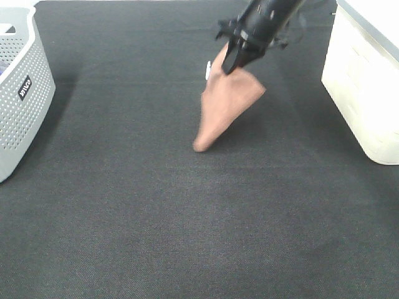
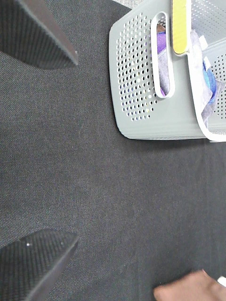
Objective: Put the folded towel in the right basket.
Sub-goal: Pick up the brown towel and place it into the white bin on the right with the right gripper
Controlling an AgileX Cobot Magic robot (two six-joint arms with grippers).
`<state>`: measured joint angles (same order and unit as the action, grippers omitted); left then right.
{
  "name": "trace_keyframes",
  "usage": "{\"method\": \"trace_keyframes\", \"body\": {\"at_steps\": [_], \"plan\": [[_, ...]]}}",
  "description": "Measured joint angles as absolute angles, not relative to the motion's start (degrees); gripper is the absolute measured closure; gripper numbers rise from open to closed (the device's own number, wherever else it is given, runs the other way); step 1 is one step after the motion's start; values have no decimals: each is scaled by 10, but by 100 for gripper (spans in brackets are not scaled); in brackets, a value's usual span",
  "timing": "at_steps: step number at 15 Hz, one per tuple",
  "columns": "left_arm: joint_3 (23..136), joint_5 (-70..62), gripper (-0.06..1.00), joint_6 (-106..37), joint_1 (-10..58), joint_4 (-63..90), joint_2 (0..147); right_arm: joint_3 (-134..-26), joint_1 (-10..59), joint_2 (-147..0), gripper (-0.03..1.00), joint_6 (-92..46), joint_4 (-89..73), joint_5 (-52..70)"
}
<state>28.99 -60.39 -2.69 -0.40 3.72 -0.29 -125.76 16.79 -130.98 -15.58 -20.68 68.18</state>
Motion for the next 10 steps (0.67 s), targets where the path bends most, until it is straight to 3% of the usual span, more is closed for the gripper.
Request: {"method": "trace_keyframes", "body": {"at_steps": [10], "plan": [[290,-604,7,-27,-4,37,-3,-1260,146,-1122,95,-85,-7,696]]}}
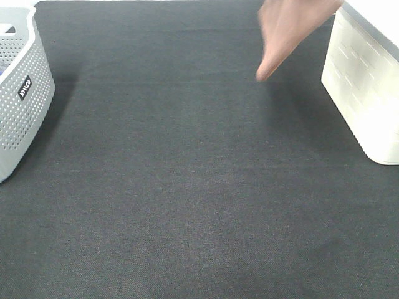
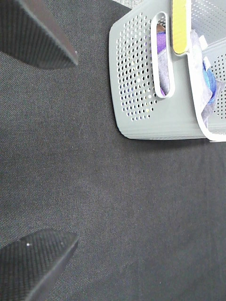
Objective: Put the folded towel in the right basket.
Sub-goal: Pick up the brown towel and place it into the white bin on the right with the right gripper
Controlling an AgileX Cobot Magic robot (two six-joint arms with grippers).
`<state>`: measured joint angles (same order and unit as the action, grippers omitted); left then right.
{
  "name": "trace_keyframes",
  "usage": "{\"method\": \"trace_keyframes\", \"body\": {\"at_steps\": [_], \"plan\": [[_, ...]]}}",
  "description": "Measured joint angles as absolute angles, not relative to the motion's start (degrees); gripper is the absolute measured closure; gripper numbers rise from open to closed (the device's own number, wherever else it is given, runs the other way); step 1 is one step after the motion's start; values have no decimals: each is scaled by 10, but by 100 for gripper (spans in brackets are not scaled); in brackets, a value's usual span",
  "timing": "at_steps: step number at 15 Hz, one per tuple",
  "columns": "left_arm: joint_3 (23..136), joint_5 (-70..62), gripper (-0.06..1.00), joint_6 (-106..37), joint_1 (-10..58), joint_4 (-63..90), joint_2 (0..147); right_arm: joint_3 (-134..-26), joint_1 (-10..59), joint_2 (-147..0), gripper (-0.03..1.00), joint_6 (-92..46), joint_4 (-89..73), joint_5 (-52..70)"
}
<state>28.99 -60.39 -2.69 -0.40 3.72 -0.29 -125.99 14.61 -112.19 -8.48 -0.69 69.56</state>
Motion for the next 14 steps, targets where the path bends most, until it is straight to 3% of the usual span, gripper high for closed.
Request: {"method": "trace_keyframes", "body": {"at_steps": [11,14], "plan": [[290,-604,7,-27,-4,37,-3,-1261,-141,-1109,95,-128,-71,696],[290,-604,7,-27,-4,37,-3,-1261,-163,-1156,93,-108,-78,696]]}}
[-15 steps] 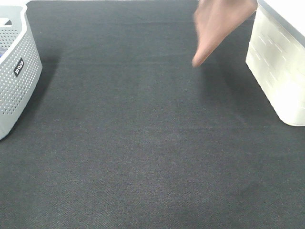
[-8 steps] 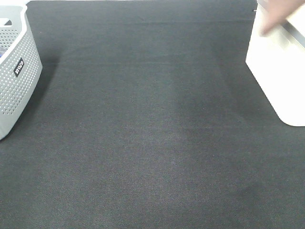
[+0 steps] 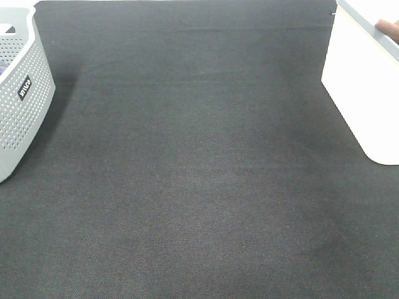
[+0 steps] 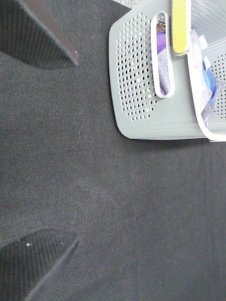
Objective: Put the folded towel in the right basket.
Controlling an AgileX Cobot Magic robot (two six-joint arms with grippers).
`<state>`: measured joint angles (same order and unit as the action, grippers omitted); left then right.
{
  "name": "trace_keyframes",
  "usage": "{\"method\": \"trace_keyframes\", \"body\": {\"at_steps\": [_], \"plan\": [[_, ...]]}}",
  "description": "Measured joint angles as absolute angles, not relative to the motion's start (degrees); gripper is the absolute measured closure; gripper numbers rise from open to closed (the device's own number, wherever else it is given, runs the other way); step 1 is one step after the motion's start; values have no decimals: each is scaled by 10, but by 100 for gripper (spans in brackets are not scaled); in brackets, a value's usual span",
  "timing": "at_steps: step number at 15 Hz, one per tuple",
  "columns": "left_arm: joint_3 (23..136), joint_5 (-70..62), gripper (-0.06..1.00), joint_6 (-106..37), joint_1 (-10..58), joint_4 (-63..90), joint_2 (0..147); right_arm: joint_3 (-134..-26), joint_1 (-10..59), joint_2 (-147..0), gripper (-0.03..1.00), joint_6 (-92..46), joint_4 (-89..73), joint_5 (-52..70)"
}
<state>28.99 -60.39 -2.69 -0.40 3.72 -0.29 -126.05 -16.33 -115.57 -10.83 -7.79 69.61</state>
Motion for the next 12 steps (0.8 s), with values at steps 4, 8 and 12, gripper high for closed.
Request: {"method": "trace_keyframes", "body": {"at_steps": [4,8,12], "plan": [[290,-604,7,-27,-4,37,-3,-1261,-165,-1194,73,-98,-78,697],[290,-604,7,-27,-4,37,-3,-1261,-165,-1218,40,-63,-67,698],[290,-604,7,-27,-4,37,-3,-1261,-165,-1196,34,-48,-139,698]]}}
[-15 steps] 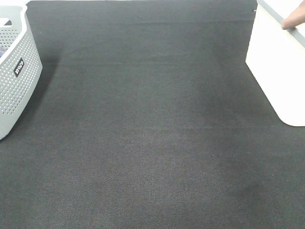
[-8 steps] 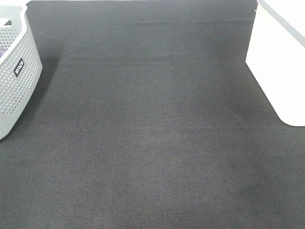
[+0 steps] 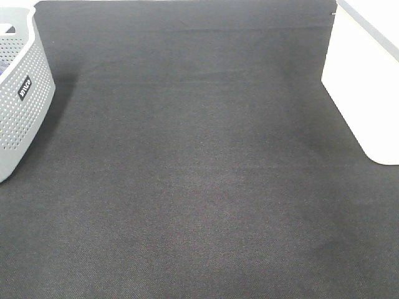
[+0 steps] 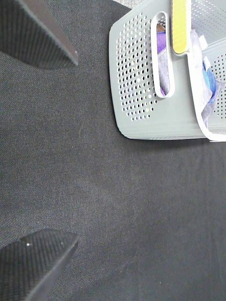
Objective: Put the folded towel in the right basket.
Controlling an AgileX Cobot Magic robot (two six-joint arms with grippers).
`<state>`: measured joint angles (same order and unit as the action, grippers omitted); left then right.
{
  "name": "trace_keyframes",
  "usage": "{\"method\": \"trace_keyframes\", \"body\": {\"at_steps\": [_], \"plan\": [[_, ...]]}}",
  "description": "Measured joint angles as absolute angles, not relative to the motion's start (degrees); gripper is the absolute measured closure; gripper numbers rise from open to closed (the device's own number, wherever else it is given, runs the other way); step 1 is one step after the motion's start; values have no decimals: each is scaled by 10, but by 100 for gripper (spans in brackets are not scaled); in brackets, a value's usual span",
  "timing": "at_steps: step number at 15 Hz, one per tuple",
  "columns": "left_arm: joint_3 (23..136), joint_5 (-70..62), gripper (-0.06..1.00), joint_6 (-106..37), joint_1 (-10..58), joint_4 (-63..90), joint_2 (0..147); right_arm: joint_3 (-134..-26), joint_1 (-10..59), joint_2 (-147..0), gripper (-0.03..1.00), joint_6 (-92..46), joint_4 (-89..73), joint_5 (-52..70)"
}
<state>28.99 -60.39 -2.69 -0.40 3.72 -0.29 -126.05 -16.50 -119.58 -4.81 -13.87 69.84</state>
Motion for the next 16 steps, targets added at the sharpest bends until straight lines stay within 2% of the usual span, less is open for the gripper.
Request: {"method": "trace_keyframes", "body": {"at_steps": [3,7,10,13,16], "plan": [[290,-604,7,-27,-4,37,-3,-1261,-135,-1168,34,-44,-142,698],[290,-604,7,-27,-4,37,-3,-1261,-17,-1152,34,-18,-77,699],[290,-604,7,-27,-4,37,-3,-1261,47,-1135,34,0,-45,699],[290,-604,7,-27,-4,37,-3,-1256,83,-1104,34,15,-32,699],[290,-604,7,-27,-4,37,-3,-1211,89,-1059,34,21,-33,699]]}}
